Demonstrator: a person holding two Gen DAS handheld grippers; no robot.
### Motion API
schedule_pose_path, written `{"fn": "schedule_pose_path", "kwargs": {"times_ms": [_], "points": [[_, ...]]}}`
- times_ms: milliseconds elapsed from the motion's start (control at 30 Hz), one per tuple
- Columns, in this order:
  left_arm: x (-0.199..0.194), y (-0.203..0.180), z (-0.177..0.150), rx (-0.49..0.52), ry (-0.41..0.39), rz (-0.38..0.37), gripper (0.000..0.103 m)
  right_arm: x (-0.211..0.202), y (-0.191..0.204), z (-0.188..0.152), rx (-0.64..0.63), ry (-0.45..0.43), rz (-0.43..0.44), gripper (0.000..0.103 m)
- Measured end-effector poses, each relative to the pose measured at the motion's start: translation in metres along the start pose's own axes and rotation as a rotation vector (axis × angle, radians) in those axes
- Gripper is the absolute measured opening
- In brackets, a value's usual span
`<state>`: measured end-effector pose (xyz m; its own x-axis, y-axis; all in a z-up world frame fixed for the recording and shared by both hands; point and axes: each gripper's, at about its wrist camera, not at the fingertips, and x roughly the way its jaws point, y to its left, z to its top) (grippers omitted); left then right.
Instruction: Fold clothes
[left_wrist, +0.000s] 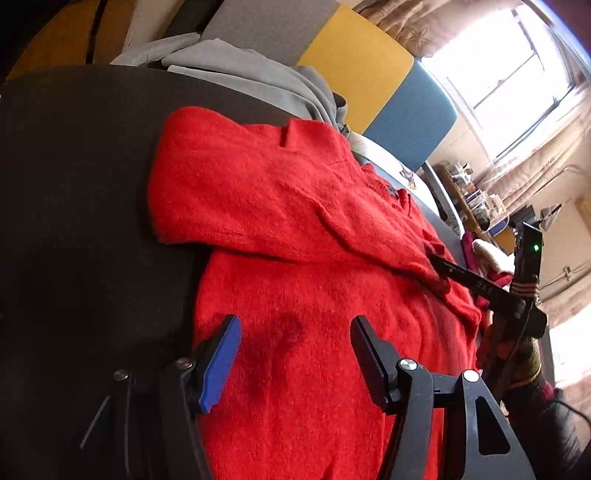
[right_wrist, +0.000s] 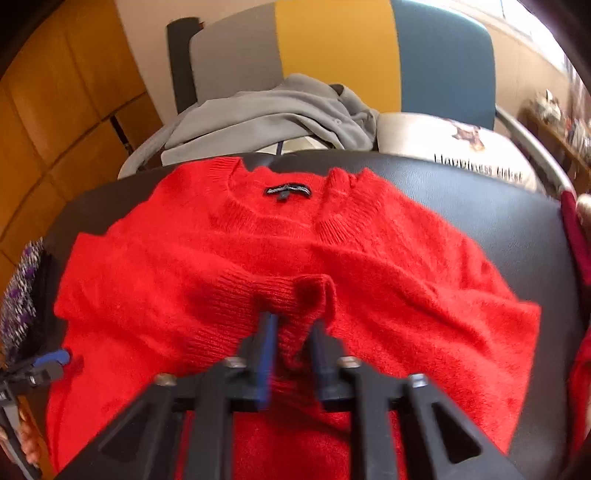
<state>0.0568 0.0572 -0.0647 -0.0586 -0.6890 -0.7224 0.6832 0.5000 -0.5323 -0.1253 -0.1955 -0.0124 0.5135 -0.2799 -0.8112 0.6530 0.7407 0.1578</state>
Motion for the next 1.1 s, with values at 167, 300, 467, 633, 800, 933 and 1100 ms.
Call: {"fn": "schedule_pose_path", "kwargs": {"times_ms": [167,300,467,633,800,933,1100], "points": [[-0.007,-0.002,0.007,0.010,-0.020,-0.003,0.063,-0.066,0.024,0.039,-0.091,-0.158,0.034,0.003],[-0.003,-0.001,0.011,0.016,-0.012,0.017,0.067,-0.140,0.027,0.067,-0.108,-0.338,0.018,0.002],[0.003,-0.003,0.010,0.011,-0.002,0.019,0.067,-0.161,-0.015,0.059,-0.009,-0.351,-0.062,0.003],[0.000,-0.015,0.017,0.034,-0.023,0.001,0.068,-0.118,-0.074,0.017,0.150,-0.223,-0.105,0.003],[0.011,-0.035,0.036,0.055,-0.025,-0.031,0.069,-0.078,-0.113,-0.020,0.288,-0.132,-0.076,0.003],[0.023,-0.038,0.054,0.037,-0.029,-0.004,0.069,-0.068,-0.123,-0.030,0.317,-0.111,-0.064,0.003],[0.040,-0.008,0.057,-0.009,0.026,0.164,0.040,-0.061,-0.137,-0.034,0.335,-0.081,-0.100,0.004]]}}
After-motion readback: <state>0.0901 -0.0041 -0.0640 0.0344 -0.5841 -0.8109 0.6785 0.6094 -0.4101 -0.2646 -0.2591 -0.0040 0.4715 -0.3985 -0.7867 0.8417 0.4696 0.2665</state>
